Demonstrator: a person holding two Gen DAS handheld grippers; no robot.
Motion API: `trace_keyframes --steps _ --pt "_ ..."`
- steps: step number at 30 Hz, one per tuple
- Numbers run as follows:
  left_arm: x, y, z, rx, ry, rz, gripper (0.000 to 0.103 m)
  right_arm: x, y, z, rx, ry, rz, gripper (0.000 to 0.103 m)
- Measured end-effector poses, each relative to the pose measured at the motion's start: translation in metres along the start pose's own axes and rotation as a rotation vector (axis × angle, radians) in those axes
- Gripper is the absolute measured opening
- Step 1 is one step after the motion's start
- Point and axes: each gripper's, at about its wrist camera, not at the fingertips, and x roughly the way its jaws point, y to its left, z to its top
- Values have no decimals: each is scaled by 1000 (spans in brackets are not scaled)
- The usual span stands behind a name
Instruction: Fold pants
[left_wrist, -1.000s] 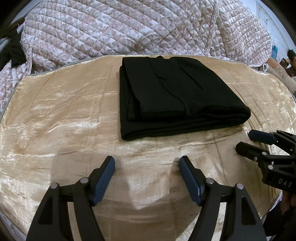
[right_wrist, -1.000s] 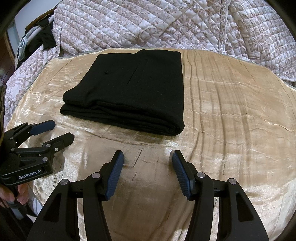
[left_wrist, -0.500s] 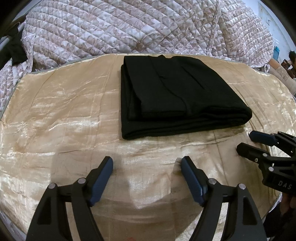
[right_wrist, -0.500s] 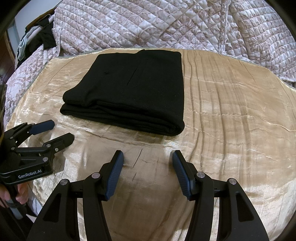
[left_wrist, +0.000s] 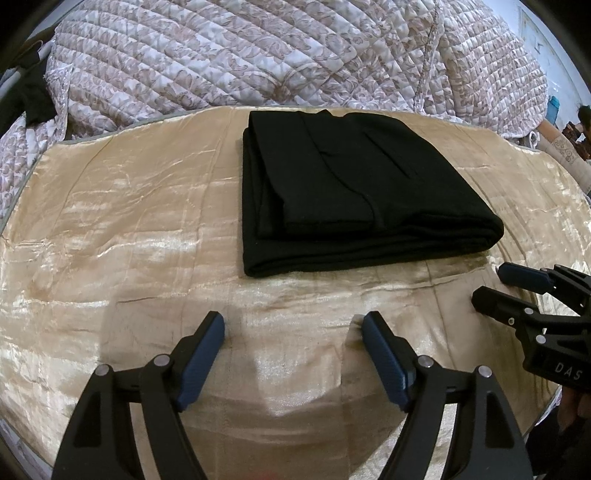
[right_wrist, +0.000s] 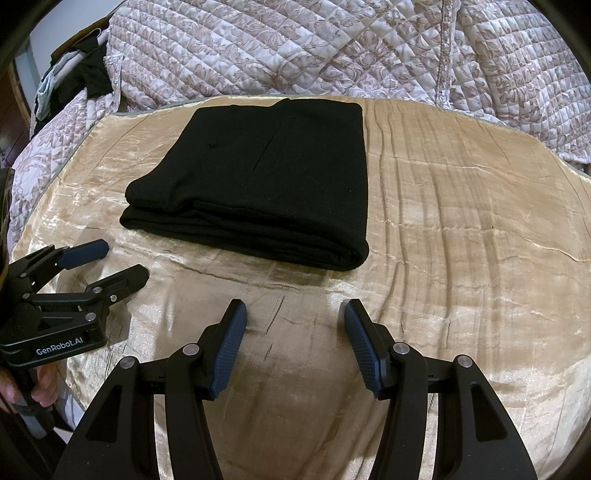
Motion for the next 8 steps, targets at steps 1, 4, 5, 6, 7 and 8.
trace_keyframes --steps 1,4,5,6,7,8 --pt "0 0 0 -2 1 1 80 0 0 0 0 0 0 56" --pt "0 1 1 -7 5 4 81 0 0 0 0 0 -1 56" --pt "0 0 1 -8 4 5 81 0 0 0 0 0 -1 56" --pt "0 0 0 -9 4 7 81 0 0 0 0 0 -1 56" --pt "0 0 0 -7 2 10 81 0 0 0 0 0 -1 56" --pt "0 -1 0 -7 0 11 81 1 1 0 0 -1 -1 56"
